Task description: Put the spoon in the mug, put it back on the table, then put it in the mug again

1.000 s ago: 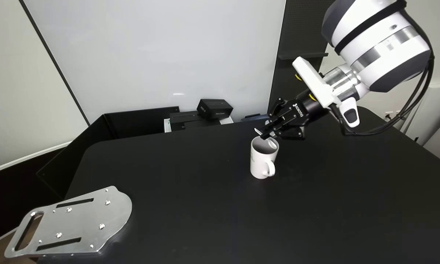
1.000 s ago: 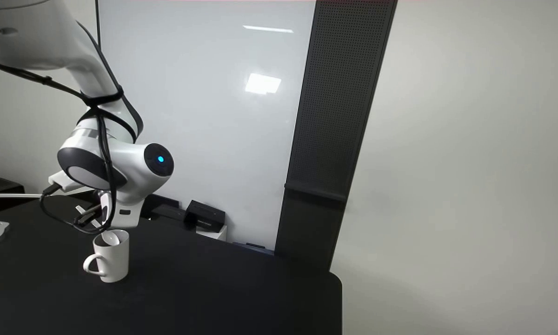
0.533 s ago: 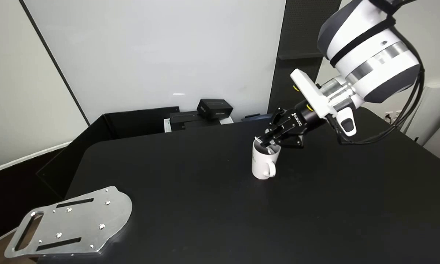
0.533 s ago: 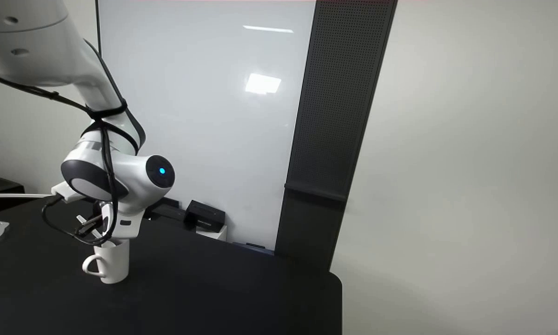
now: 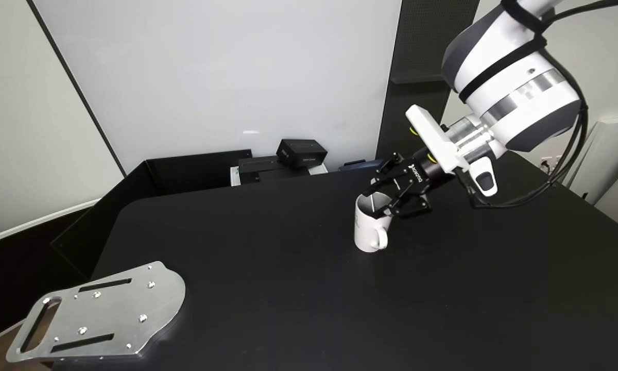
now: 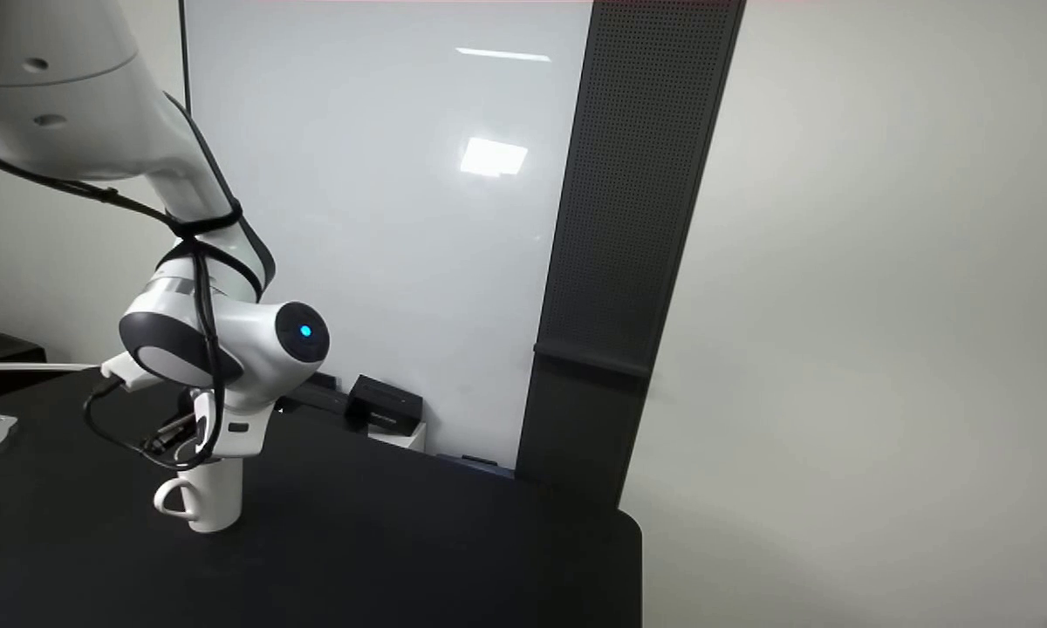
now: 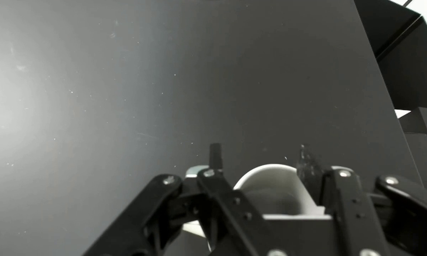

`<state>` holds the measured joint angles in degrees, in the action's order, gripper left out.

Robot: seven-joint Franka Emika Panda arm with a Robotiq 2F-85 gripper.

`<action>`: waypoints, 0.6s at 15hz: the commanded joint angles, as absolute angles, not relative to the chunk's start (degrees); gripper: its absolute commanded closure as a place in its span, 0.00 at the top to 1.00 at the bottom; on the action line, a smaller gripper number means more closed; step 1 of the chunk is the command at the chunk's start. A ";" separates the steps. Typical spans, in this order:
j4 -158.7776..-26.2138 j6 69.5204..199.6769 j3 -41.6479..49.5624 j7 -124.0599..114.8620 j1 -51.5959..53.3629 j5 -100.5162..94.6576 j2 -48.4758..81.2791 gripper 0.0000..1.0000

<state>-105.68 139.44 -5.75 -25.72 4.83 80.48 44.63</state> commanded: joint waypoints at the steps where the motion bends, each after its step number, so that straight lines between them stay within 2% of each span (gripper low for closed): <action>1: -105.30 141.68 -4.35 -26.47 6.64 80.52 43.59 0.87; 3: -105.37 143.71 -3.35 -27.55 8.09 77.56 43.66 0.99; 9: -105.54 150.00 -1.77 -28.47 11.05 69.99 44.17 1.00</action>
